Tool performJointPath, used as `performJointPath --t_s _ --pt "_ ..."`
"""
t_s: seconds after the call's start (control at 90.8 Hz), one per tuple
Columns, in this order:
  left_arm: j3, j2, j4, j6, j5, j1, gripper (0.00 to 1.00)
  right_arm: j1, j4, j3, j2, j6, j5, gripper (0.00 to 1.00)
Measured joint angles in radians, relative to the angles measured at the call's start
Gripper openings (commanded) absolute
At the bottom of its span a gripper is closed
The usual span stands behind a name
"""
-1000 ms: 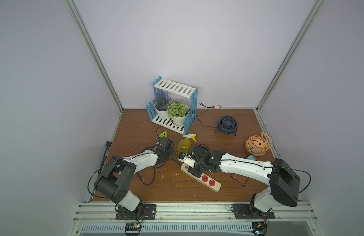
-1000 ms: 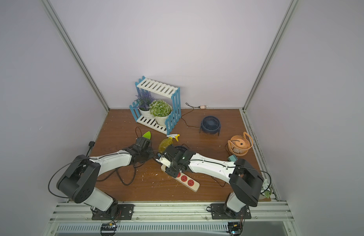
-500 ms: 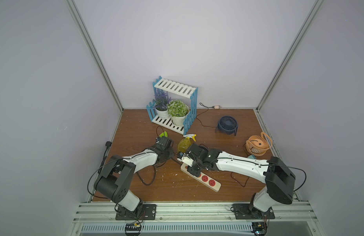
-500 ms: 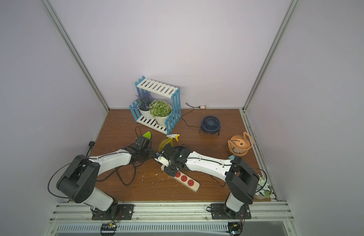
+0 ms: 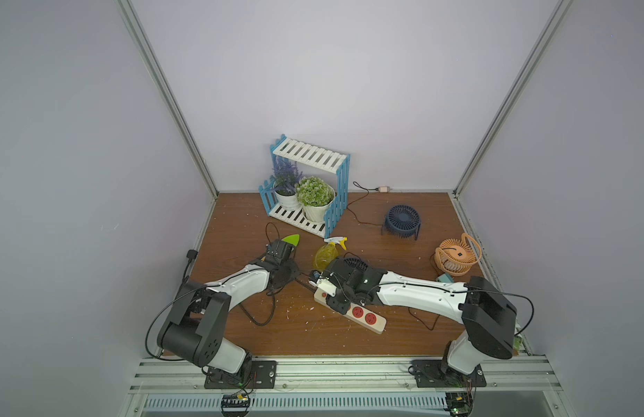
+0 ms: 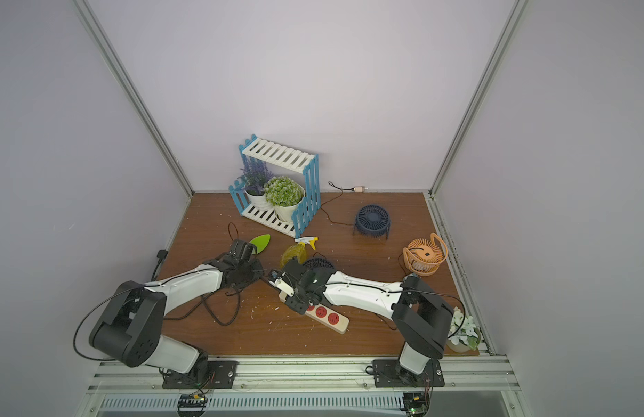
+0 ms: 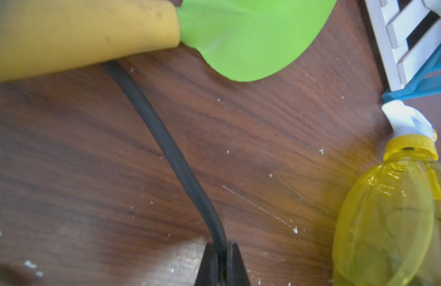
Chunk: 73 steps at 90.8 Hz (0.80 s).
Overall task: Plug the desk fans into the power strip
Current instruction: Insert the plug into the socket.
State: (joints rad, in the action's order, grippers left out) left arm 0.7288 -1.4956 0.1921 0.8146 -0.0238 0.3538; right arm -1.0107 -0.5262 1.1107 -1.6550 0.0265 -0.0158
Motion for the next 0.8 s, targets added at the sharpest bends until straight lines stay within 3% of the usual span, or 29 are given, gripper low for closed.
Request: performJointPath --t_s 0.418,0.804 --pt "0.000 -0.040 -0.020 -0.020 -0.013 -0.007 0.00 0.018 -0.056 0.067 -0.061 0.037 -0.035 0.00" --pt "0.003 -0.060 -0.044 -0.035 -0.063 -0.031 0.00 0.006 -0.061 0.068 -0.092 -0.054 -0.021 0.00"
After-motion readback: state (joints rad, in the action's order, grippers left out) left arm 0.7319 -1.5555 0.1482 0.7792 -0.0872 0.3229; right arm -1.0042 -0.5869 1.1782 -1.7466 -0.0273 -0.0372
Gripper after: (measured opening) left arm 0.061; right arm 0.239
